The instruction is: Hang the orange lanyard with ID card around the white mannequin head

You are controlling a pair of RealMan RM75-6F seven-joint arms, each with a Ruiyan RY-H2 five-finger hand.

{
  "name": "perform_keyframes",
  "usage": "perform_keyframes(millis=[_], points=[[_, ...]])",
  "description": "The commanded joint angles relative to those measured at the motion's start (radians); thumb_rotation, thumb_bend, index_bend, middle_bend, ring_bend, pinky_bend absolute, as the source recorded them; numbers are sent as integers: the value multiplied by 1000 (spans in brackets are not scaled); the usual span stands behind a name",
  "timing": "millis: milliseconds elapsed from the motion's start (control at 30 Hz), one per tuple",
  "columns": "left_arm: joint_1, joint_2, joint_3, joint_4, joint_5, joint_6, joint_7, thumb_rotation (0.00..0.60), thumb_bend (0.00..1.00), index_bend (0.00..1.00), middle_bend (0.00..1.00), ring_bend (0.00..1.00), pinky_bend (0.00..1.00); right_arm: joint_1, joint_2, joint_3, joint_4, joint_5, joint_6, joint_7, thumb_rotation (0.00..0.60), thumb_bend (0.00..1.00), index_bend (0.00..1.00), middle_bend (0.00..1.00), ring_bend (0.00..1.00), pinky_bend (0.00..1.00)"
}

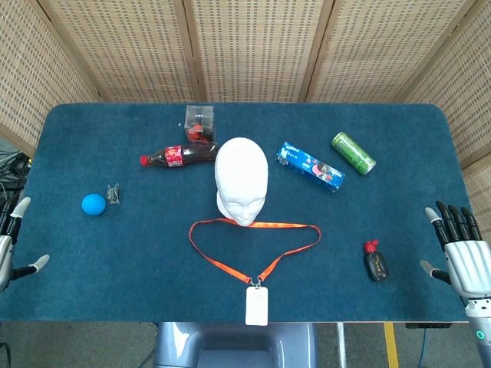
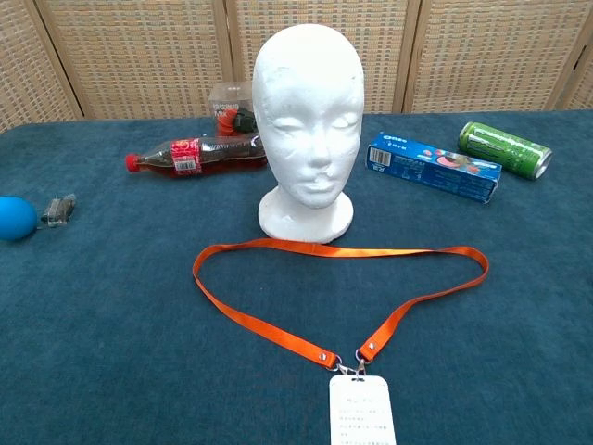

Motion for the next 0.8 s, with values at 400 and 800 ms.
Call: perform_keyframes(millis=[400,800], points=[[-12,-16,-22,27,7,-37,16,600,0,0,0,0,0,84,51,19,-100,-7,-165,3,600,0,150,0,0,0],[-33,-53,-48,71,15,-58,30,600,0,0,0,0,0,340,-66,142,-184,178,-548,-123,600,421,491,0,0,0]])
